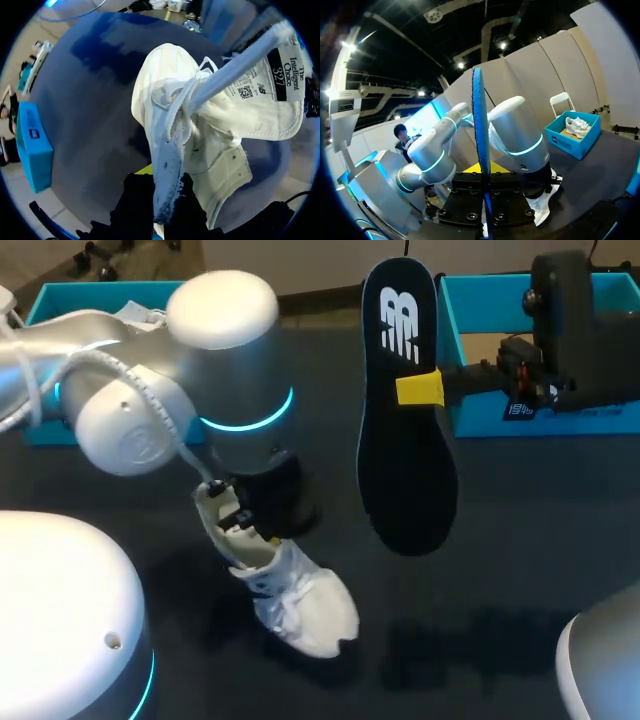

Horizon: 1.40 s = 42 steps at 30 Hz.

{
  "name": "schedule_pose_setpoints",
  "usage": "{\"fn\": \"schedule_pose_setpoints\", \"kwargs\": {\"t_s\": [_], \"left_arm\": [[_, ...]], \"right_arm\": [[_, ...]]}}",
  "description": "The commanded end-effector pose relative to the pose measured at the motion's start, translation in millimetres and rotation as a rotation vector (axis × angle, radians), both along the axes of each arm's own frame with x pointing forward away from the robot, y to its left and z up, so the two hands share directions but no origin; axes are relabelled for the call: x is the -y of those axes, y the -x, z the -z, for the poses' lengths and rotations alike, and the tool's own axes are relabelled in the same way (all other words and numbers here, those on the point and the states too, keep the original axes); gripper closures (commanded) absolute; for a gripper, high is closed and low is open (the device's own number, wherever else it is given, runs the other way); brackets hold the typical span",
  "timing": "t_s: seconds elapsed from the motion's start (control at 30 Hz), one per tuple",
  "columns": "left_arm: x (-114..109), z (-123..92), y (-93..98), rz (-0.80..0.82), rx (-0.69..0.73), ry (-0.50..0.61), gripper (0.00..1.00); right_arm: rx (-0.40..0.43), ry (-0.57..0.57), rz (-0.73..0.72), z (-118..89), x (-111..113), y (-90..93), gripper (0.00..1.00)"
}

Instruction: Take the shoe out of the shoebox, open the shoe tongue, remove and reinsert the insole, then place the shoe into the shoebox

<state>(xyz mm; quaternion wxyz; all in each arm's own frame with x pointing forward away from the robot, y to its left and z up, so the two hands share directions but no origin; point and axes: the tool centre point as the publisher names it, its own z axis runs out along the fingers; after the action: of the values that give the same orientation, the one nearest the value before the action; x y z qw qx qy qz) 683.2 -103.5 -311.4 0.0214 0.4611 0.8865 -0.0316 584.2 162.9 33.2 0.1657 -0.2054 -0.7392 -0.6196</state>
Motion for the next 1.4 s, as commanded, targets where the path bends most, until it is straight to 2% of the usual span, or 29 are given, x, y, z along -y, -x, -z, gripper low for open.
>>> {"fn": "schedule_pose_setpoints", "kwargs": {"t_s": [0.03, 0.23, 0.37, 0.5, 0.63, 1.1, 1.4], "left_arm": [[-12, -6, 4.8, 0.175, 0.033, 0.030, 1.00], [-12, -6, 4.8, 0.175, 0.033, 0.030, 1.00], [-6, 4, 6.1, 0.290, 0.034, -0.012, 1.00], [6, 9, 16.5, 0.398, -0.005, 0.004, 1.00], [16, 14, 24.1, 0.439, -0.009, 0.000, 1.00], [35, 35, 46.5, 0.533, -0.050, 0.017, 1.00], [47, 59, 54.7, 0.581, -0.078, -0.012, 1.00]], "right_arm": [[-0.003, 0.004, -0.002, -1, -4, -2.9, 1.00], [-0.003, 0.004, -0.002, -1, -4, -2.9, 1.00], [-0.003, 0.004, -0.002, -1, -4, -2.9, 1.00], [-0.003, 0.004, -0.002, -1, -4, -2.9, 1.00], [-0.003, 0.004, -0.002, -1, -4, -2.9, 1.00], [-0.003, 0.004, -0.002, -1, -4, -2.9, 1.00], [-0.003, 0.004, -0.002, -1, -4, -2.9, 1.00]]}}
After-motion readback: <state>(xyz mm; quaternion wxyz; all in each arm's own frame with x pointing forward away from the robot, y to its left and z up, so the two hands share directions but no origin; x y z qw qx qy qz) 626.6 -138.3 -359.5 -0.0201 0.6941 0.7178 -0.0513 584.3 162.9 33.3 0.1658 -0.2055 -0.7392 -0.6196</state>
